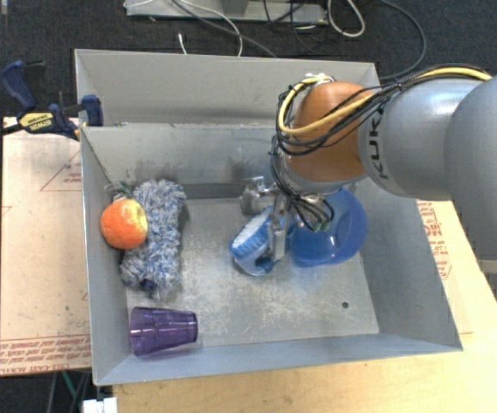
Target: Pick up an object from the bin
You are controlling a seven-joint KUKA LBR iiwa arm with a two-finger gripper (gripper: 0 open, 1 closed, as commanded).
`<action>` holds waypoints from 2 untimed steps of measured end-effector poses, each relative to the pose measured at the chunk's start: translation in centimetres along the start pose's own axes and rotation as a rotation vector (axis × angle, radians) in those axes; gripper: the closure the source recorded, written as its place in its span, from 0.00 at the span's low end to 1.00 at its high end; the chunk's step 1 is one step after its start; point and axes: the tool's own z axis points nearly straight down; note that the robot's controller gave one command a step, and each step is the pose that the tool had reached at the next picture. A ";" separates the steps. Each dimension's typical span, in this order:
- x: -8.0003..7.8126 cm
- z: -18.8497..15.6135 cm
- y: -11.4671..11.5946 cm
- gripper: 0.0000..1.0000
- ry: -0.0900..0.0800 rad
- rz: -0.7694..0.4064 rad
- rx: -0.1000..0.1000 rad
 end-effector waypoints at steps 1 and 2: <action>0.4 0.0 0.5 0.00 -0.014 -0.029 0.010; -1.2 -0.1 -0.3 1.00 -0.010 0.033 -0.003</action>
Offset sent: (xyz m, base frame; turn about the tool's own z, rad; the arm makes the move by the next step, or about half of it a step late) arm 0.0078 -0.0022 -0.0067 0.0344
